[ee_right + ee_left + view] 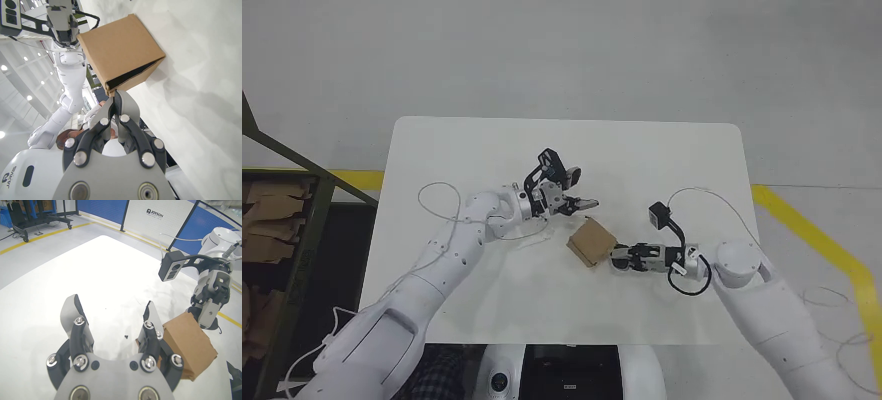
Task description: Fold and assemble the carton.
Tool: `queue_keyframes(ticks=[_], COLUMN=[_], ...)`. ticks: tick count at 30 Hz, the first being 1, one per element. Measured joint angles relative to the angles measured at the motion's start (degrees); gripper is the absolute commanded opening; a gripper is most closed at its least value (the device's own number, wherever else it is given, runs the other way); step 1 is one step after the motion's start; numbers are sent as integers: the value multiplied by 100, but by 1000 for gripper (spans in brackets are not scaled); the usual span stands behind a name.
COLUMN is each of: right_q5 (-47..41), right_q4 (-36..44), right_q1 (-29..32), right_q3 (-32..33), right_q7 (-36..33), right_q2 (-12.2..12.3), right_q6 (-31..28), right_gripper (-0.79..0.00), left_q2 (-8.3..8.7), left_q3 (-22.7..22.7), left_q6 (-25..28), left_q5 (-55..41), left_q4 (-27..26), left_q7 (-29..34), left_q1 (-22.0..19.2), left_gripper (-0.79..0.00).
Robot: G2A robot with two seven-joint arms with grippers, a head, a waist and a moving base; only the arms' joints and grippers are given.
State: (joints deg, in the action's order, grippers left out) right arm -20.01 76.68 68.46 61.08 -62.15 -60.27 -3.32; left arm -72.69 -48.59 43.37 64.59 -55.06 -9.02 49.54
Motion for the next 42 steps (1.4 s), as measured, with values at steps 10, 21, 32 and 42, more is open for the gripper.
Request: queue_keyframes(ticks=[10, 21, 32, 42], right_q5=[-62, -154, -239, -307], right_q4=[-352, -488, -564, -568], right_q1=[-343, -461, -534, -566], right_q3=[-216, -337, -408, -479], right_q7=[-4, -35, -113, -187], right_q2=[-94, -152, -192, -227], right_q6=[-75, -109, -133, -167], right_gripper=[-785, -785, -785, -785], left_q2=[-121, -271, -386, -474], left_q3=[138, 277, 373, 432], left_q6=[-9, -109, -380, -561], left_q5=[-138, -332, -338, -337], left_q4=[115, 214, 183, 139], left_q7=[105, 182, 249, 362], left_q1=[-76, -150, -125, -110], left_gripper=[-188, -185, -179, -175])
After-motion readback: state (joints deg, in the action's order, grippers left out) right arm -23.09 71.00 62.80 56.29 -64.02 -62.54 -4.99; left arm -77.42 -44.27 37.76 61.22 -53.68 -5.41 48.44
